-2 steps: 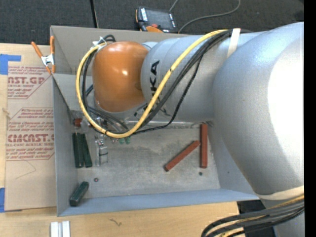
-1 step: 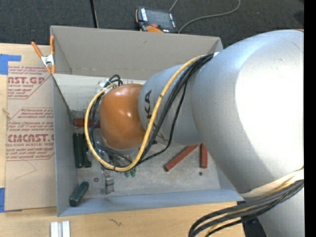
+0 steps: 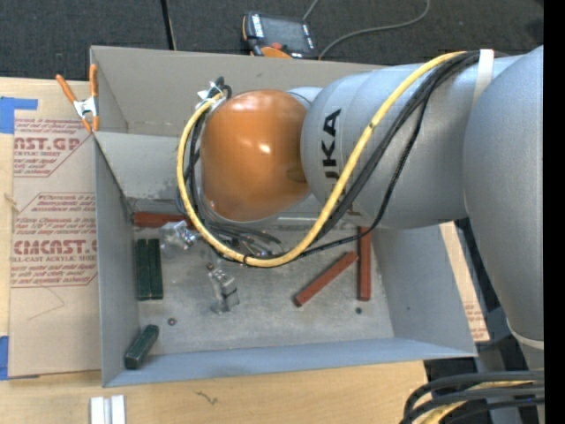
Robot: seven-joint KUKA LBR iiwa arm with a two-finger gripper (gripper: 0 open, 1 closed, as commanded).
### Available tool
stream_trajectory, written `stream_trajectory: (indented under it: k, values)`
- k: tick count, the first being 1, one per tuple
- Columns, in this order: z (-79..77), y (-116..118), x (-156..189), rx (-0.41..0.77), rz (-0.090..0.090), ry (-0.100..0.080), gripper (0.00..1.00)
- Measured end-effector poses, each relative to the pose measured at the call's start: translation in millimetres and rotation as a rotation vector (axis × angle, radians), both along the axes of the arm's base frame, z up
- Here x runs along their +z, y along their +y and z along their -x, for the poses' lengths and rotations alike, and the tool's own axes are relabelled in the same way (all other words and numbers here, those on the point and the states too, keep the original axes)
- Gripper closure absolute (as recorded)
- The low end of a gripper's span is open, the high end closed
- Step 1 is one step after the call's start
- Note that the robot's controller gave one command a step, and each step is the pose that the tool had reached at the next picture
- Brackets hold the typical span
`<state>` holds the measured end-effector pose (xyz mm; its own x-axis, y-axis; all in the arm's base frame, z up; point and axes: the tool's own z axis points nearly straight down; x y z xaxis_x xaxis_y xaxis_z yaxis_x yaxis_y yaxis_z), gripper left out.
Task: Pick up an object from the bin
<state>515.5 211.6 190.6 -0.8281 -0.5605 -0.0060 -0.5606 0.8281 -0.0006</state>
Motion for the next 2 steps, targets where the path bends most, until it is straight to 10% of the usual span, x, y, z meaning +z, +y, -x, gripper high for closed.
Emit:
stream_trajectory:
  k: [1, 2]
  values:
    - [-7.5, 32, -73, 0.515, 0.002, 0.007, 0.00]
    - [-68.3, 22, -115, 0.479, 0.002, 0.001, 0.00]
